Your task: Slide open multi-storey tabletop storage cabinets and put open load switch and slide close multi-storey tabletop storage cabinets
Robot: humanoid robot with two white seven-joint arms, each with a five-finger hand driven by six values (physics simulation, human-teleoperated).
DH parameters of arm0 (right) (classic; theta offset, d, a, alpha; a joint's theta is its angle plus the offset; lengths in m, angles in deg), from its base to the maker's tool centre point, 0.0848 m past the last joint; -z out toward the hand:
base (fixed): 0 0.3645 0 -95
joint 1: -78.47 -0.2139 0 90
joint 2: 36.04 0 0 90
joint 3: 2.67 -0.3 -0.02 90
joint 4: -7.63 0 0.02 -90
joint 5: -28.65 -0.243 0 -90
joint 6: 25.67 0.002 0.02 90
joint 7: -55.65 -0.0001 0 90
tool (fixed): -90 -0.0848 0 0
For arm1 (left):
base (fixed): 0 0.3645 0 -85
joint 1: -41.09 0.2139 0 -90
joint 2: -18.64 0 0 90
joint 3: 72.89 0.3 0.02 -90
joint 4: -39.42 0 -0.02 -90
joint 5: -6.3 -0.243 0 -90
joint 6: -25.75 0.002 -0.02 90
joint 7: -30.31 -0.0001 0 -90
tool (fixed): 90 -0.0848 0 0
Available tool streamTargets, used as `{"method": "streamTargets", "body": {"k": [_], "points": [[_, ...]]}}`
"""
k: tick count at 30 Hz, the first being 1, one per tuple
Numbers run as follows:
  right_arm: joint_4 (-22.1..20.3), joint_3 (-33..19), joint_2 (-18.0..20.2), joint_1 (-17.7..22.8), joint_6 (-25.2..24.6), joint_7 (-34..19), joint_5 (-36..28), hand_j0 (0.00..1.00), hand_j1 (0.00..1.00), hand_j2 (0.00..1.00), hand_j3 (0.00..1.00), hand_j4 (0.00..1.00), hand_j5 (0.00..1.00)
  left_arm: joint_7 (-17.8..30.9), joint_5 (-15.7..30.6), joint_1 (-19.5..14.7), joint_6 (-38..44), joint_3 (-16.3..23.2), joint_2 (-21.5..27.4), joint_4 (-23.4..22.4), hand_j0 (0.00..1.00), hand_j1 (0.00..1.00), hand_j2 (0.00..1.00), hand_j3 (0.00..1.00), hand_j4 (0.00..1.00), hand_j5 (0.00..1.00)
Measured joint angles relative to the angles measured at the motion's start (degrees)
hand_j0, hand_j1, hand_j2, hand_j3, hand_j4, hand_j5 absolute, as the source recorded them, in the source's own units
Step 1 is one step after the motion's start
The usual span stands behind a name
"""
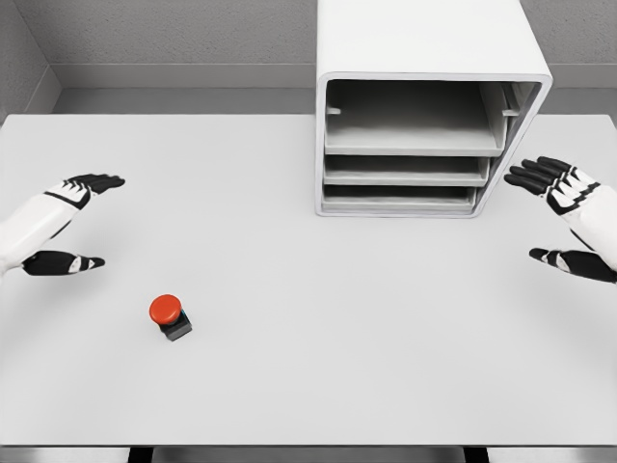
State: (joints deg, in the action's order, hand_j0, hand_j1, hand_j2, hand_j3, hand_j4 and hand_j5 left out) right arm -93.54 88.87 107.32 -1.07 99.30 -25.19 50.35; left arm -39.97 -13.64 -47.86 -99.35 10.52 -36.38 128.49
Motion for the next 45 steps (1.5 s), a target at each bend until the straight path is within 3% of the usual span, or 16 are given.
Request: {"method": "streamTargets", "body": {"k": [4,7,8,10,13,21,27,40,45], "points": [[0.0,1.2,-0.8,-1.6,0.0,-0.2,1.5,1.0,1.0,1.0,1.0,1.0,1.0,0.0,-0.1,0.0,0.0,0.0,-0.3,0.2,1.0,1.0,1.0,1.0,1.0,1.0],[-0.1,2.0,-2.3,-4.9,0.0,-0.3,3.6,1.0,1.0,1.0,1.0,1.0,1.0,0.0,0.1,0.2,0.0,0.2,-0.1,0.3,1.0,1.0,1.0,1.0,1.0,1.0],[-0.1,2.6,-3.2,-6.2,0.0,-0.4,4.7,0.97,0.97,0.97,0.97,0.97,0.97,0.0,0.2,0.2,0.0,0.2,0.0,0.4,1.0,1.0,1.0,1.0,1.0,1.0],[0.0,4.0,-4.9,-8.6,0.0,-0.9,6.8,0.81,0.81,0.81,0.81,0.81,0.81,0.0,0.4,0.2,0.0,0.2,0.2,0.5,1.0,1.0,1.0,1.0,1.0,1.0],[0.0,5.6,-8.2,-12.0,0.0,-5.6,8.3,0.72,0.72,0.72,0.72,0.72,0.72,0.0,0.4,0.3,0.0,0.1,0.7,1.4,1.0,1.0,1.0,1.0,1.0,1.0],[0.1,9.1,-10.9,-15.4,0.0,-8.9,9.2,0.72,0.72,0.72,0.72,0.72,0.72,0.1,-0.5,4.0,0.0,0.1,4.9,4.9,1.0,1.0,1.0,1.0,1.0,1.0],[2.4,13.7,-12.7,-21.5,0.0,-9.1,8.9,0.72,0.72,0.72,0.72,0.72,0.72,0.1,-0.6,6.1,0.0,0.1,7.4,9.9,1.0,1.0,1.0,1.0,1.0,1.0],[13.3,20.2,-18.4,-32.6,0.0,-11.1,8.8,0.72,0.72,0.72,0.72,0.72,0.72,0.5,-5.4,11.2,0.0,1.3,12.1,13.9,1.0,1.0,1.0,1.0,1.0,1.0],[17.3,21.8,-19.4,-34.3,0.1,-11.6,8.8,0.72,0.72,0.72,0.72,0.72,0.72,7.4,-2.1,10.9,0.0,2.9,15.0,14.1,1.0,1.0,1.0,1.0,1.0,1.0]]}}
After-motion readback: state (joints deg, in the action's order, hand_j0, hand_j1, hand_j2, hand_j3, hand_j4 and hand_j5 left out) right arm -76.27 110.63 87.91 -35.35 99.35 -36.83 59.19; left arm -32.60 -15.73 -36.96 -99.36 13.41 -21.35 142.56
